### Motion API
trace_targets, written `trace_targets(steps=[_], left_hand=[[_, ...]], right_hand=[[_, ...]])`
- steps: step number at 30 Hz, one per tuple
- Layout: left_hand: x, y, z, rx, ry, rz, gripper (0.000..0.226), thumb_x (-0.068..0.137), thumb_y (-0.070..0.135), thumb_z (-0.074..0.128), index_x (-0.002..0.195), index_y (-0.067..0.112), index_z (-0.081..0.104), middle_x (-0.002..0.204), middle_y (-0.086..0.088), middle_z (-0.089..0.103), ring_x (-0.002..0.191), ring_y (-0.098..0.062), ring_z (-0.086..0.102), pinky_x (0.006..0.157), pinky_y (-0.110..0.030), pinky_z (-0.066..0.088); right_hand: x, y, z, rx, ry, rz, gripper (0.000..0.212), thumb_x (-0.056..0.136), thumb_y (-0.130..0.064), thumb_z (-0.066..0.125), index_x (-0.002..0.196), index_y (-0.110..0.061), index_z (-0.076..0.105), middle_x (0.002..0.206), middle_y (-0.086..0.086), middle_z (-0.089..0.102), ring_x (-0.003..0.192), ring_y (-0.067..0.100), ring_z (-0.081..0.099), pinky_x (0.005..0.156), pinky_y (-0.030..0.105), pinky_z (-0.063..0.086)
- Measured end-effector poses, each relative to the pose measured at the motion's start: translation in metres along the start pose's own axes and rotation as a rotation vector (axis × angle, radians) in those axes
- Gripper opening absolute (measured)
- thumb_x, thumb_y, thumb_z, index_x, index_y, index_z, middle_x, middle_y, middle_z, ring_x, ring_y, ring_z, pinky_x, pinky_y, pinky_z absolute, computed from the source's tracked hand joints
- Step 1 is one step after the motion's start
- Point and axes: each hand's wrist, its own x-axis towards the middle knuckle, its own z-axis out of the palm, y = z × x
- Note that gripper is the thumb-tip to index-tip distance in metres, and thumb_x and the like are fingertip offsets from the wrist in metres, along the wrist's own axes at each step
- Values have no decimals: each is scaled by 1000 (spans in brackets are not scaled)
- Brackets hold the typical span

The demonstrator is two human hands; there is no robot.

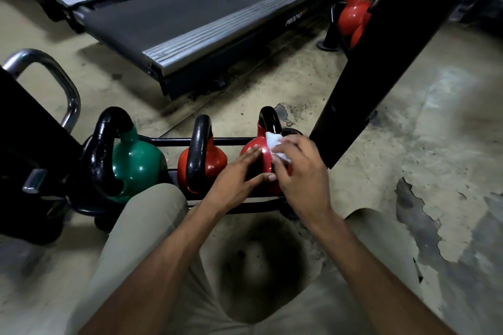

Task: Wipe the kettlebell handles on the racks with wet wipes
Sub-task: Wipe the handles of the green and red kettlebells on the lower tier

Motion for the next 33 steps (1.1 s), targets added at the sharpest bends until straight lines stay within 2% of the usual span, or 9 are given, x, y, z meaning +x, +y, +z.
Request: trace_targets(steps=[5,9,14,19,21,24,27,29,33], left_hand=[[-3,5,-2,45,9,22,89,90,64,63,161,20,33,167,0,31,155,-9,24,127,-32,23],[-3,2,-1,45,9,14,91,89,69,61,160,18,35,167,-3,32,155,-11,25,127,-33,24],[-4,4,0,29,3,10,95,86,74,56,162,23,31,168,2,29,155,-10,23,127,-38,25],[-3,7,-1,45,8,2,92,86,68,59,160,20,34,167,1,32,154,-9,25,127,-34,24],[-3,6,-1,29,20,7,79,92,56,64,158,23,39,165,2,37,153,-8,29,126,-33,26],[-2,-1,1,-55,40,14,67,94,34,73,154,19,47,161,1,44,150,-7,36,125,-37,30],[-2,-4,4,-73,3,33,78,87,38,80,154,21,45,162,4,43,152,-8,33,126,-41,30],[-3,-2,4,-52,-16,22,87,84,49,81,157,26,40,165,6,37,153,-7,29,126,-40,28],[-4,-1,3,36,-30,-6,104,80,67,72,163,25,26,171,3,22,157,-10,17,129,-39,20]], right_hand=[[10,10,15,628,-53,770,20,100,-9,54,101,-14,74,94,4,77,89,20,74,81,35,58],[37,26,17,918,-248,1020,25,91,4,44,98,5,68,87,20,70,78,35,66,77,40,55],[1,19,6,954,-87,928,14,98,0,56,108,2,67,98,17,74,90,27,68,92,45,54],[-9,8,-8,214,-96,145,8,92,-11,72,99,-10,67,112,3,60,103,13,60,85,20,52],[4,6,-7,-164,-201,-241,13,90,-12,70,102,-8,67,117,7,59,110,21,55,85,28,52],[24,-2,3,-442,-356,-459,24,84,-14,70,107,-7,70,113,11,64,116,31,54,105,45,46],[21,3,1,-489,-420,-506,28,85,-15,66,111,-8,71,115,9,64,121,30,53,115,47,37],[6,12,-8,-297,-324,-424,20,89,-12,66,107,-8,73,119,7,64,118,26,55,103,38,46],[-15,10,-16,386,-87,298,11,92,-11,72,100,-18,72,108,-4,67,104,10,66,88,24,53]])
